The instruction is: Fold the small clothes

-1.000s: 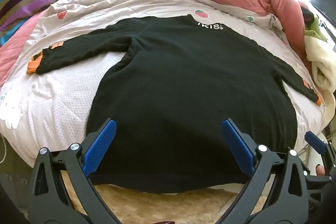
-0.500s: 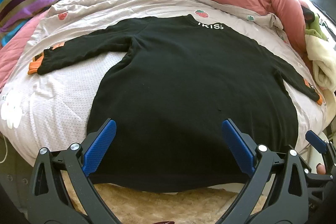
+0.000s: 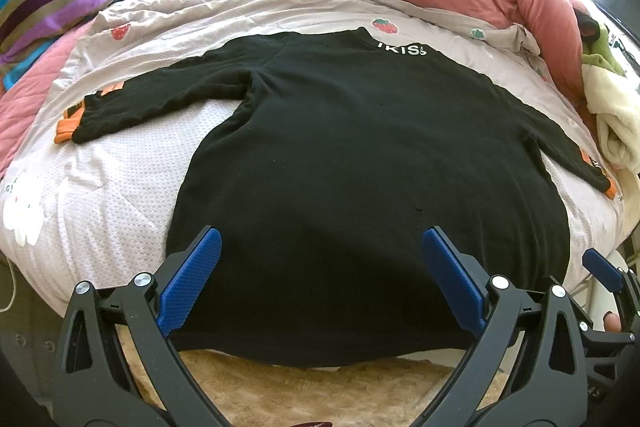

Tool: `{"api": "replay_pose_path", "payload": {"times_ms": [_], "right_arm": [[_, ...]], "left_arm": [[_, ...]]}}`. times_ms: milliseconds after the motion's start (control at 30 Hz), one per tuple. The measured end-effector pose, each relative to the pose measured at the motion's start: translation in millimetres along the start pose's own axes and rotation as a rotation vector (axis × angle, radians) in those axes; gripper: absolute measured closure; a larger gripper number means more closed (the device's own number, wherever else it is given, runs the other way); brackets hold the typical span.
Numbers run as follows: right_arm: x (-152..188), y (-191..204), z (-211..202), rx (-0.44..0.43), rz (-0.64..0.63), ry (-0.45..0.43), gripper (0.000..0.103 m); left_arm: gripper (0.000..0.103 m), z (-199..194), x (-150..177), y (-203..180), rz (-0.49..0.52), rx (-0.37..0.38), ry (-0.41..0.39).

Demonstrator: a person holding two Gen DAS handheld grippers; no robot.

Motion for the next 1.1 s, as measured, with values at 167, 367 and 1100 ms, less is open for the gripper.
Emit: {"api": "replay_pose_path", "payload": {"times_ms": [167,367,1100], "right_arm": [[1.8,-0.6,0.4,0.000,0.001,0.001,0.004],[1.6,1.6,0.7,-0.002,-0.003,0.001,0.004],[-5.4,-5.0,2.4,-0.012,0.039,-0.004,0.004]], "left_arm": [[0.008,-0.1,-0.1,0.0,0.001,-0.002,0.000],[0.008,0.3,0.1,0.8,-0.002,-0.002,0.000],[0.008,6.1,-3.7,0.6,-0.012,-0.005,0.015]]}}
Point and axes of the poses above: each gripper's, at about its wrist camera, not at the fingertips, and z roughly the way its jaws point, y to its left, x to its underside, the point moved 6 cm from there along z, roughly the way its jaws point
